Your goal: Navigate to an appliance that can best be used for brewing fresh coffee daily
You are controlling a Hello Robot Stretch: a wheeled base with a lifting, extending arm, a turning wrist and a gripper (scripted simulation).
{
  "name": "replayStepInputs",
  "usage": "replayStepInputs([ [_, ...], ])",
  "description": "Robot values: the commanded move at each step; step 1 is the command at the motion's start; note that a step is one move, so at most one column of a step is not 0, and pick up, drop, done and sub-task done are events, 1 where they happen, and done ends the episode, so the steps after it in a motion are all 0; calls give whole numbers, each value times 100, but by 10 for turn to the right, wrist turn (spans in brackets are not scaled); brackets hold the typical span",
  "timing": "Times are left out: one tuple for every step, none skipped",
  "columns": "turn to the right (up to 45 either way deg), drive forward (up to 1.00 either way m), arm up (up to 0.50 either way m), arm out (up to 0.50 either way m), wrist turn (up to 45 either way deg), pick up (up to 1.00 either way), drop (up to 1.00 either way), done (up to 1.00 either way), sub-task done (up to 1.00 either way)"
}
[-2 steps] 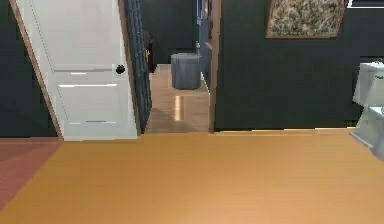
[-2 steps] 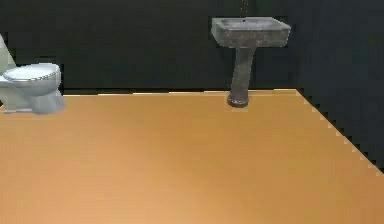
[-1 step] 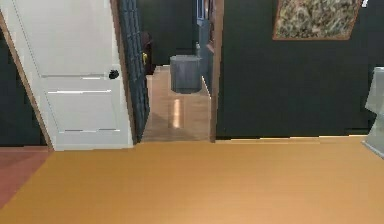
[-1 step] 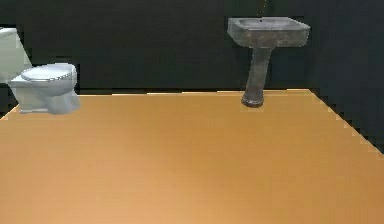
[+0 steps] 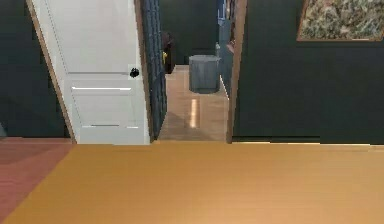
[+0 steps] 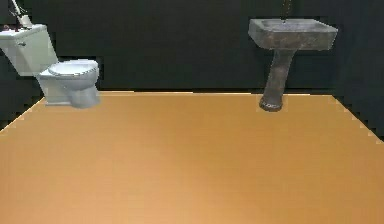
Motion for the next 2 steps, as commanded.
replayStepInputs([
  [0, 100, 0, 0, 0, 0, 0, 0, 0],
  [0, 100, 0, 0, 0, 0, 0, 0, 0],
])
